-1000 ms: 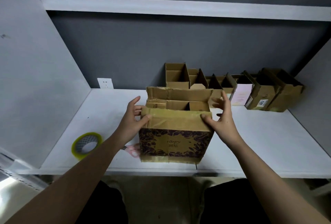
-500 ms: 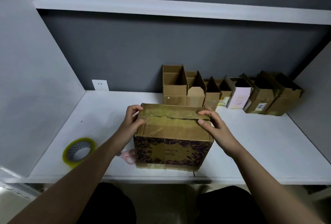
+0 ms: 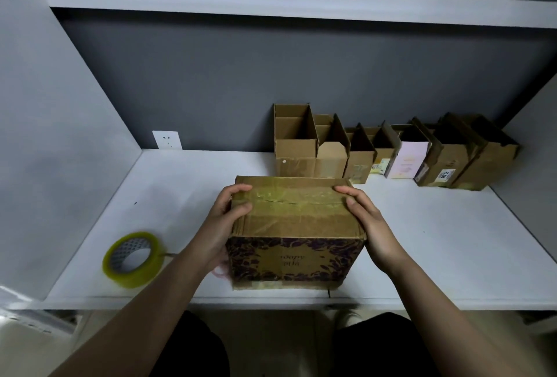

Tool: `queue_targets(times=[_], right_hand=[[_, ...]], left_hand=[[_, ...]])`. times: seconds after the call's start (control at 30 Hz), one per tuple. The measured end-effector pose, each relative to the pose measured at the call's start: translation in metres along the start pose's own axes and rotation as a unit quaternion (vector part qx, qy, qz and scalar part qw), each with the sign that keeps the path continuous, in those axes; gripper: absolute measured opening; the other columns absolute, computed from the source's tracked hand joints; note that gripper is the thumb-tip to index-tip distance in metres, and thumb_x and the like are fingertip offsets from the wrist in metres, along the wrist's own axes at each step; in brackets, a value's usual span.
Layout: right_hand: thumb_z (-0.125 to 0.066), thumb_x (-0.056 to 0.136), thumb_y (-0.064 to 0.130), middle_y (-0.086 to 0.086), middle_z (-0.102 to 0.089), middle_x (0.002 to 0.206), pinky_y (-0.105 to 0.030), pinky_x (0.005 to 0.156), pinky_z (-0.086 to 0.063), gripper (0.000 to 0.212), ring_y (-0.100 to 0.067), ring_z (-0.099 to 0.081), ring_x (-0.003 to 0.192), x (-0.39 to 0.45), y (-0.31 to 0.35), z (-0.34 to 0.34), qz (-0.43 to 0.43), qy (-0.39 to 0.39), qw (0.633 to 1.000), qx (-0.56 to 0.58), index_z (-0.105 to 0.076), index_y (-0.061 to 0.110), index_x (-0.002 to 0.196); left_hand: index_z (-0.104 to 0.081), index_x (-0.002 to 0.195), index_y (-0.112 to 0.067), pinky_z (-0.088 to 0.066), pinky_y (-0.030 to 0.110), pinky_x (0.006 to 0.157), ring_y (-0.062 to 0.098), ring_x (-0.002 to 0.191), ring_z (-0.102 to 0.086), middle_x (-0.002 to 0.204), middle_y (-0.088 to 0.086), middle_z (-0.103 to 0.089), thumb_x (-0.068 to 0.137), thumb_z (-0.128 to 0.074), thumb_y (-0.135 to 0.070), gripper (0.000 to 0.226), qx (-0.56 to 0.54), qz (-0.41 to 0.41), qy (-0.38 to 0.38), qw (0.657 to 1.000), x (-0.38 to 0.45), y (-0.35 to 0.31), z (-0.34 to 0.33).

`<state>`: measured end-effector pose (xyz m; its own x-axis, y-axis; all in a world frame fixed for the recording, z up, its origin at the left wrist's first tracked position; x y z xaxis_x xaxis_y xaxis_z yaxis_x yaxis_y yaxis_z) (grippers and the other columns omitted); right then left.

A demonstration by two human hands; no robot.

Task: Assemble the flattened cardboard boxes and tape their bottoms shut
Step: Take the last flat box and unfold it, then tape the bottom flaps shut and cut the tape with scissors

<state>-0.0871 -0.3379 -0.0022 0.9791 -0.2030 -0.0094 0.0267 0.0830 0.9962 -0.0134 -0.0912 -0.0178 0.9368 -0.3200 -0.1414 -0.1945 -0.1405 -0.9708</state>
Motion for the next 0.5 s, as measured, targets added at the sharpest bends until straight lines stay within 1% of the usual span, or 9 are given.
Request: queue_targets(times=[0.07, 0.13, 0.17, 0.2, 0.27, 0.33, 0.37, 0.43, 0.5], right_hand=[[-0.041, 0.1, 0.032, 0.009, -0.052, 0.134, -0.017, 0.085, -0.044, 0.029, -0.003, -0.052, 0.118, 0.0, 0.001, -0.001, 0.006, 0.005, 1.0, -0.006, -0.062, 0.029, 0.121], [-0.043, 0.1, 0.031, 0.011, -0.055, 0.13, -0.013, 0.083, -0.045, 0.029, 0.002, -0.055, 0.112, 0.002, 0.004, -0.001, 0.007, 0.018, 1.0, -0.011, -0.063, 0.028, 0.12], [-0.044, 0.099, 0.03, 0.012, -0.057, 0.127, -0.011, 0.082, -0.046, 0.028, 0.004, -0.056, 0.109, 0.002, 0.005, -0.001, 0.004, 0.027, 1.0, -0.01, -0.063, 0.028, 0.12], [-0.047, 0.098, 0.029, 0.012, -0.057, 0.126, -0.011, 0.081, -0.046, 0.027, 0.004, -0.058, 0.107, 0.002, 0.005, -0.001, 0.001, 0.036, 0.999, -0.008, -0.063, 0.029, 0.12], [-0.056, 0.092, 0.029, 0.008, -0.057, 0.127, -0.018, 0.084, -0.049, 0.028, -0.005, -0.059, 0.11, 0.002, 0.005, -0.001, -0.006, 0.052, 0.999, 0.001, -0.064, 0.03, 0.118], [-0.061, 0.086, 0.032, 0.002, -0.054, 0.131, -0.026, 0.091, -0.05, 0.029, -0.015, -0.057, 0.116, 0.004, 0.005, 0.001, -0.008, 0.047, 0.999, -0.014, -0.066, 0.031, 0.115], [-0.062, 0.086, 0.032, 0.0, -0.053, 0.133, -0.028, 0.095, -0.049, 0.028, -0.017, -0.055, 0.119, 0.006, 0.006, 0.003, -0.006, 0.04, 0.999, -0.027, -0.067, 0.03, 0.113], [-0.061, 0.087, 0.031, -0.004, -0.051, 0.135, -0.029, 0.099, -0.047, 0.025, -0.019, -0.051, 0.123, 0.007, 0.007, 0.004, -0.006, 0.032, 0.998, -0.045, -0.067, 0.028, 0.112], [-0.06, 0.09, 0.028, -0.006, -0.053, 0.133, -0.023, 0.093, -0.049, 0.022, -0.017, -0.052, 0.121, 0.008, 0.009, 0.003, -0.004, 0.036, 0.998, -0.048, -0.066, 0.024, 0.111]], left_hand=[[-0.058, 0.11, -0.023, -0.052, 0.027, 0.067, 0.022, 0.096, -0.061, 0.121, 0.006, -0.057, 0.092, -0.054, -0.009, 0.024, 0.014, -0.001, 0.003, 1.0, 0.0, -0.002, 0.0], [-0.059, 0.106, -0.023, -0.051, 0.023, 0.063, 0.019, 0.093, -0.061, 0.118, 0.006, -0.057, 0.093, -0.054, -0.01, 0.019, 0.04, -0.005, 0.007, 0.999, 0.001, -0.005, 0.0], [-0.059, 0.103, -0.024, -0.05, 0.023, 0.063, 0.018, 0.092, -0.06, 0.117, 0.007, -0.056, 0.092, -0.055, -0.011, 0.018, 0.051, -0.011, 0.009, 0.999, 0.002, -0.006, 0.0], [-0.06, 0.101, -0.025, -0.05, 0.024, 0.065, 0.018, 0.093, -0.06, 0.118, 0.009, -0.056, 0.092, -0.056, -0.012, 0.016, 0.063, -0.017, 0.009, 0.998, 0.003, -0.006, 0.001], [-0.062, 0.099, -0.029, -0.049, 0.03, 0.073, 0.022, 0.1, -0.06, 0.123, 0.009, -0.054, 0.088, -0.062, -0.02, 0.013, 0.089, -0.026, 0.008, 0.996, 0.003, -0.006, 0.004], [-0.063, 0.098, -0.032, -0.049, 0.036, 0.083, 0.024, 0.108, -0.058, 0.126, 0.007, -0.052, 0.084, -0.064, -0.028, 0.014, 0.117, -0.035, 0.008, 0.992, 0.004, -0.007, 0.006], [-0.063, 0.098, -0.032, -0.049, 0.037, 0.087, 0.024, 0.11, -0.056, 0.126, 0.006, -0.052, 0.086, -0.063, -0.027, 0.013, 0.129, -0.041, 0.009, 0.991, 0.004, -0.008, 0.006], [-0.064, 0.098, -0.03, -0.047, 0.032, 0.087, 0.021, 0.113, -0.054, 0.126, 0.004, -0.052, 0.09, -0.062, -0.022, 0.011, 0.142, -0.052, 0.007, 0.988, 0.005, -0.008, 0.008], [-0.064, 0.098, -0.028, -0.043, 0.026, 0.083, 0.018, 0.114, -0.052, 0.125, 0.002, -0.052, 0.09, -0.061, -0.021, 0.01, 0.157, -0.065, 0.007, 0.985, 0.005, -0.011, 0.009]])
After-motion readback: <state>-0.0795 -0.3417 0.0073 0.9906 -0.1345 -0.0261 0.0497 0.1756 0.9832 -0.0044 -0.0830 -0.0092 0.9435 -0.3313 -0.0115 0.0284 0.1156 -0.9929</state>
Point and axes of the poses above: each hand's wrist, its own x-axis towards the middle knuckle, its own z-axis out of the back of the hand, y = z × x, the point moved 10 cm from there along x, towards the middle knuckle
